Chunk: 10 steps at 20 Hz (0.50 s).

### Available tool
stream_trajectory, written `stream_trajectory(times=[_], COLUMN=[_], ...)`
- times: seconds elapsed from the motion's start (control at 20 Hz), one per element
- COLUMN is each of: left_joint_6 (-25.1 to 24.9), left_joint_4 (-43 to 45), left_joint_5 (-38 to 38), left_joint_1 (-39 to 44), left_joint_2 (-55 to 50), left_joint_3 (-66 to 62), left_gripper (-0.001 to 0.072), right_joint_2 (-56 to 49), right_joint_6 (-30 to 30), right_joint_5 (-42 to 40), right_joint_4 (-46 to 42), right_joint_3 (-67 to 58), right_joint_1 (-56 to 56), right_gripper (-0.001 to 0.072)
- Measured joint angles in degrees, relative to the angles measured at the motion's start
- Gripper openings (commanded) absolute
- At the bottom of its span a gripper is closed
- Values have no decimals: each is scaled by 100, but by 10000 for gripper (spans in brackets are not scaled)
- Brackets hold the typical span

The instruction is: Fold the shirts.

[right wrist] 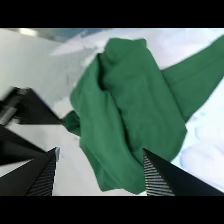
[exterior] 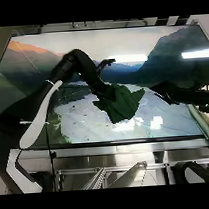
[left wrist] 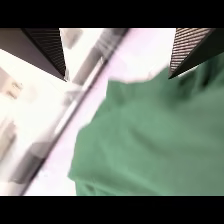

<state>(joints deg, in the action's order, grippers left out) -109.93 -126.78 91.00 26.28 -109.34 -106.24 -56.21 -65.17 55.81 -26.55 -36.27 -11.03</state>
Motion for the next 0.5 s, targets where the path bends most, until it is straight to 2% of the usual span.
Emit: stream_trajectory(times=[0.2,0.25,0.3,0.5], left_joint_6=[208,223,225,238], left_joint_4=[81,96,98,-22], left_joint_5=[487,527,487,-339], left_joint_1=[-750,-973,-1231,-2050], left_joint_2=[431,573,728,1040], left_joint_3=[269,527,861,2199], left_gripper=[705,705,705,704], right_joint_2=[-992,-1241,-1499,-2354], right_joint_6=[264,332,396,549], right_joint_5=[7,-52,-107,-258], right_joint_4=[-61,-63,-68,-72], right_joint_3=[-15,-35,-79,-424], right_joint_1=[-2,-2,-4,9], right_gripper=[570,521,408,393])
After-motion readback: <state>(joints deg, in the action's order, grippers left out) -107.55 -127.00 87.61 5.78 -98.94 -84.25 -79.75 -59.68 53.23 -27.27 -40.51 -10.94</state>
